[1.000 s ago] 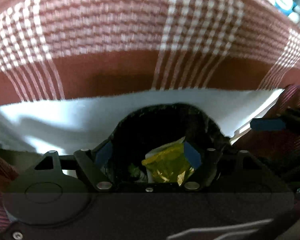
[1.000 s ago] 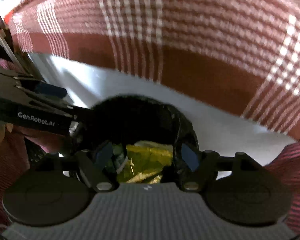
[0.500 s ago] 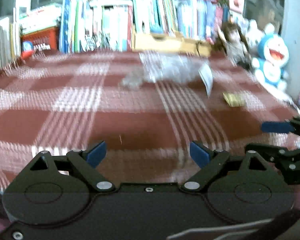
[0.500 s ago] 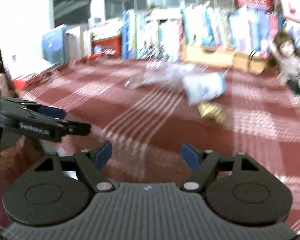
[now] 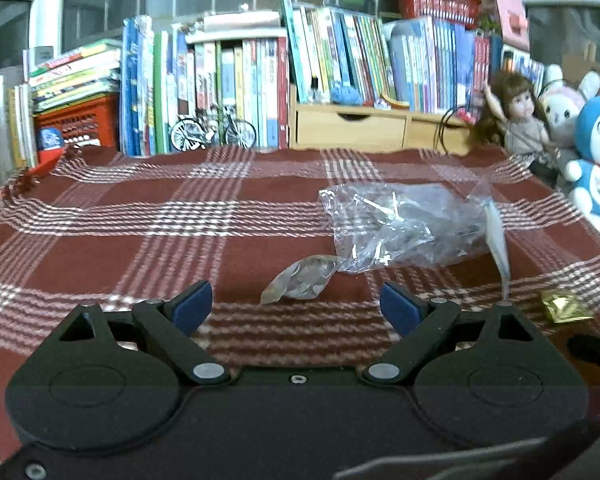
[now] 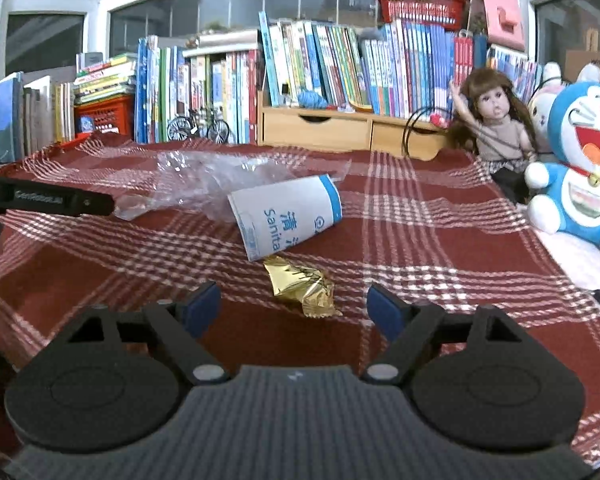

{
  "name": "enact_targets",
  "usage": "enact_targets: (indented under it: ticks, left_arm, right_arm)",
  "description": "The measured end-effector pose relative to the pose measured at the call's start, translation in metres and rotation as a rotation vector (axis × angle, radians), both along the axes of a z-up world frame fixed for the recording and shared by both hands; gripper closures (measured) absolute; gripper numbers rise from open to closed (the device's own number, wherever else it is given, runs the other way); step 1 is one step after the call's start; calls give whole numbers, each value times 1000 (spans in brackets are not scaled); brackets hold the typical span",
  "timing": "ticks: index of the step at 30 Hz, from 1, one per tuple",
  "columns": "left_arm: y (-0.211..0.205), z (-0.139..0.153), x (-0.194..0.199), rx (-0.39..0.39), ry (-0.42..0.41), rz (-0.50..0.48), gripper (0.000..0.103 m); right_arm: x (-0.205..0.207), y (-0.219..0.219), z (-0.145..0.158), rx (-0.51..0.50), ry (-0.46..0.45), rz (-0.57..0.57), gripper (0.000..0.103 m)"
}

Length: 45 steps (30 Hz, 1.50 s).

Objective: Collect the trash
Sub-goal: 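Grasp the clear wrapper strip with the left gripper while the right gripper grasps the gold foil wrapper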

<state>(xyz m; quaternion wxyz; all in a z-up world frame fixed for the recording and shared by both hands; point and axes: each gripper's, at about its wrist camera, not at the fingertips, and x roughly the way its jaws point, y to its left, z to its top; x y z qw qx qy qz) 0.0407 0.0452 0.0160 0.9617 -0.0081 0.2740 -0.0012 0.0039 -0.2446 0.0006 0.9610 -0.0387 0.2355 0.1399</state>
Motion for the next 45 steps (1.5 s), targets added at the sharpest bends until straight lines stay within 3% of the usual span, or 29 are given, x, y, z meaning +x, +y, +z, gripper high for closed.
enact_targets:
  ticks: [5,7,8,11,12,14,15,16,31,45]
  left_arm:
    - [-8,-14,30,2,43,-19,15]
    - [-11,-17,38,9,43,-20,20]
    - [-11,-19,41,10,47,-16,27]
    - [-11,-28,50,-16,109,7,75]
    - [-13,-28,47,9,82,20,79]
    - [-16,-29,42,33,79,5,80]
    - [-17,-29,39,32,72,-3,81]
    - [-17,-29,35,30,69,-14,82]
    - [-11,-4,-30,-18,-1,-18,83]
    - [-16,13,-101,-60,10,-90,83]
  right_arm:
    - [22,4,-13,-4,60,5,15]
    - [26,4,-17,2,61,-9,15]
    - [28,4,-18,6,61,-12,15]
    - [33,2,-21,20,60,-17,23]
    - [33,2,-21,24,56,-12,31]
    - [32,2,-20,29,41,-6,47]
    - [30,2,-20,28,34,-7,61]
    - [28,2,-19,27,28,-7,66]
    - [2,5,-5,64,-39,28,68]
    - [-37,10,-4,54,-26,106,68]
